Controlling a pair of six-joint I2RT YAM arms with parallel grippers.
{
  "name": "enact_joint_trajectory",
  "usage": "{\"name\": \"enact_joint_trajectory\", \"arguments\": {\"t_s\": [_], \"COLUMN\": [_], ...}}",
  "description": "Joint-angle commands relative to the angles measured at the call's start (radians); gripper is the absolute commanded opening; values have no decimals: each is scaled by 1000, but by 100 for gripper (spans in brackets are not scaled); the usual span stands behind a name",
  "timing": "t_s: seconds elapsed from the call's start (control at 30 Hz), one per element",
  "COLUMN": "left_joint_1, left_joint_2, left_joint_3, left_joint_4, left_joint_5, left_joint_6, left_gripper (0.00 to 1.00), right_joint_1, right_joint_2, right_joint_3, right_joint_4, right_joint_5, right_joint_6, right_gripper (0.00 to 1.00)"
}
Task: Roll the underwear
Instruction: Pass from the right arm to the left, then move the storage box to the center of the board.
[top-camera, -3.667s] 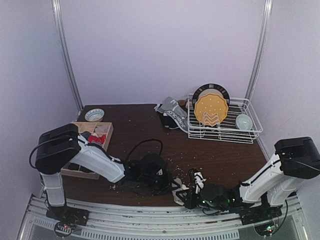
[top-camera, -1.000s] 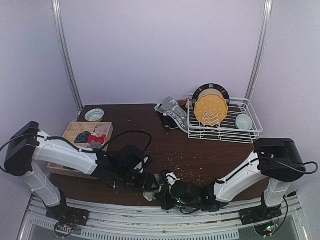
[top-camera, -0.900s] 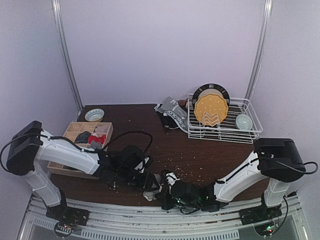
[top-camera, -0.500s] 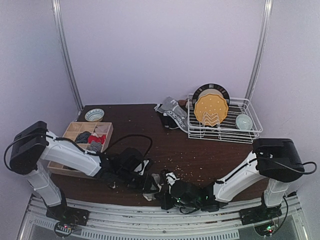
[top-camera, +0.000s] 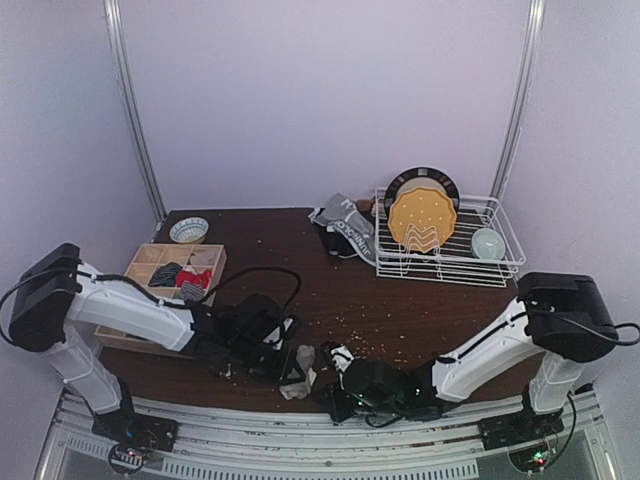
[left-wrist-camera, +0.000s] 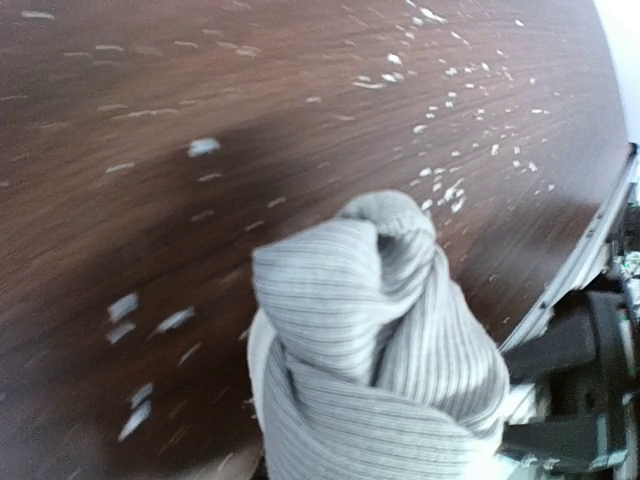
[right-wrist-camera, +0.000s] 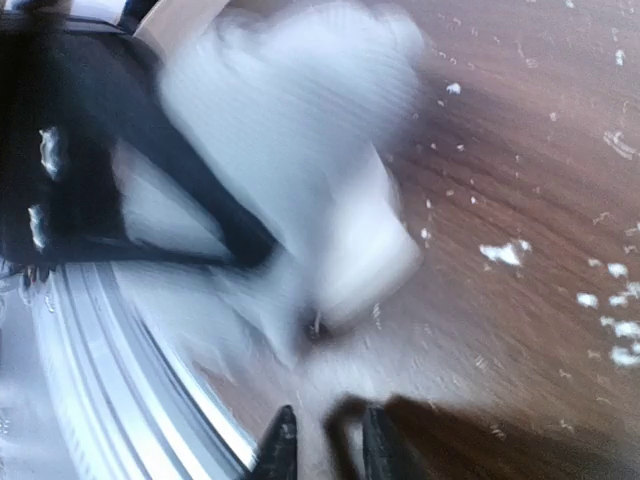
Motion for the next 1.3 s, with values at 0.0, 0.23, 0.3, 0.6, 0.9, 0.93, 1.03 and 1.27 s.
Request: {"name": "enact_joint_trajectory", "arguments": {"t_s": [0.0,0.23,0.3,0.6,0.9,0.93,1.03,1.27], "left_joint_1": [7,89,149,626,942,964,1004,1069], "left_joint_2": [-162,-368,-419,-494,-364,-352,-290,-127], "left_joint_3": [73,135,153,295,333,325,327,369], "left_joint_4": [-287,-530,-597,-798,-801,-768,-738,-747], "left_joint_5": [-206,-345,-354,-285,-282,-262,-238,-223], "left_joint_6": [76,116,125,268,431,437,475,567], "left_gripper": [0,0,0,0,0,0,0,0], "right_joint_1": [12,17,17,0,-5,-6,-7,-13], "right_joint_2": [-168,-471,-536,-638,-569,-563,-553,-590], "right_joint_3": [-11,-23,-29,-121,-112,-109,-94,-119], "right_joint_4": [-222,-410,-465,-407,-332,-330,-335,-346], "right_joint_5": [-6,88,134,225,155,147,124,115], "right_joint_6": [-95,-208,-236,-293,-354,-363,-386,-404], "right_gripper": [29,39,39,39,38,38,38,38]}}
